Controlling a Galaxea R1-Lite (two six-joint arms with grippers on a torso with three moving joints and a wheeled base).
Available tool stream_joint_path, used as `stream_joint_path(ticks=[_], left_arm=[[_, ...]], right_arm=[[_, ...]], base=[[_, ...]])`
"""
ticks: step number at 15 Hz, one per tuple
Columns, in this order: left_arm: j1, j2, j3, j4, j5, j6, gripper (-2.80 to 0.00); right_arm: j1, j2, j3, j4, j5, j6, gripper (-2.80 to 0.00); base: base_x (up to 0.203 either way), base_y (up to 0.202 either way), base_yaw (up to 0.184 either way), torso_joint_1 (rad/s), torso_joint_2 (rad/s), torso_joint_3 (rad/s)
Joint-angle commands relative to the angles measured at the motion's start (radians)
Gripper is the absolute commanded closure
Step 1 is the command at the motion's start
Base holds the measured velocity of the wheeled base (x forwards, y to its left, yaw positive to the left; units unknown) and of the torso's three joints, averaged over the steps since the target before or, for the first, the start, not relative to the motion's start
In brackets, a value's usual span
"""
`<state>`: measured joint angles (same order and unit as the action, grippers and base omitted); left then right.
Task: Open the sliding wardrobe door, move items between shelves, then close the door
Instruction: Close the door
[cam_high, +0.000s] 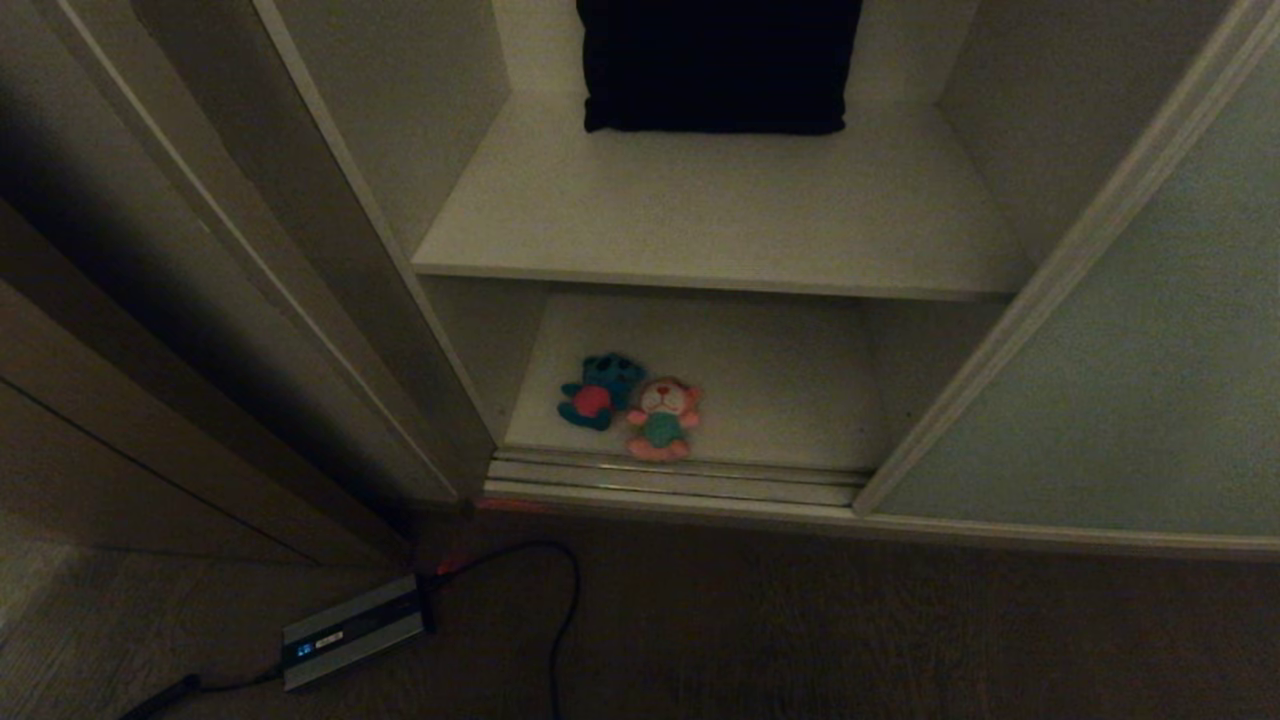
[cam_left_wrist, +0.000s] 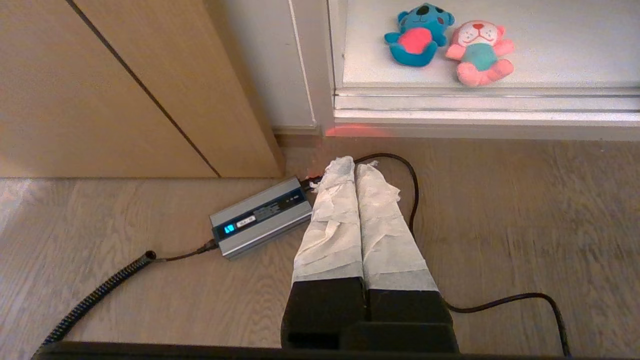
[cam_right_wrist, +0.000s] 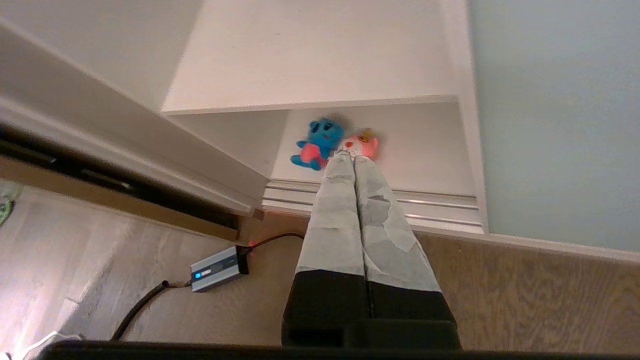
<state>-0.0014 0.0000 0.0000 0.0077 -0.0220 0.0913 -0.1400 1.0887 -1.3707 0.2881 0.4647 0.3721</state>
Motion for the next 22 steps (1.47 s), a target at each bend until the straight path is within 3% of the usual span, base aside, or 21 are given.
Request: stream_joint_path(ticks=[1,14,22], left_arm=[[0.000,0.002,0.000,0.000,0.000,0.001,0.00],[0.000,0.002,0.000,0.000,-0.001,0.001,0.00],[0.000,0.002,0.000,0.000,-0.001,0.001,0.00]], right_arm=[[-0.007,0.094,-0.032,-0.003,0.000,0.003,0.00],[-0.007,0.297,-0.083,-0.158,-0.013,0.028,0.00],[-0.069,0.300,-0.076,-0.197,-0.009,0.024,0.00]], base=[[0.000,0.000,0.000,0.000,0.00,0.000],[0.000,0.000,0.000,0.000,0.00,0.000],[0.000,0.000,0.000,0.000,0.00,0.000]])
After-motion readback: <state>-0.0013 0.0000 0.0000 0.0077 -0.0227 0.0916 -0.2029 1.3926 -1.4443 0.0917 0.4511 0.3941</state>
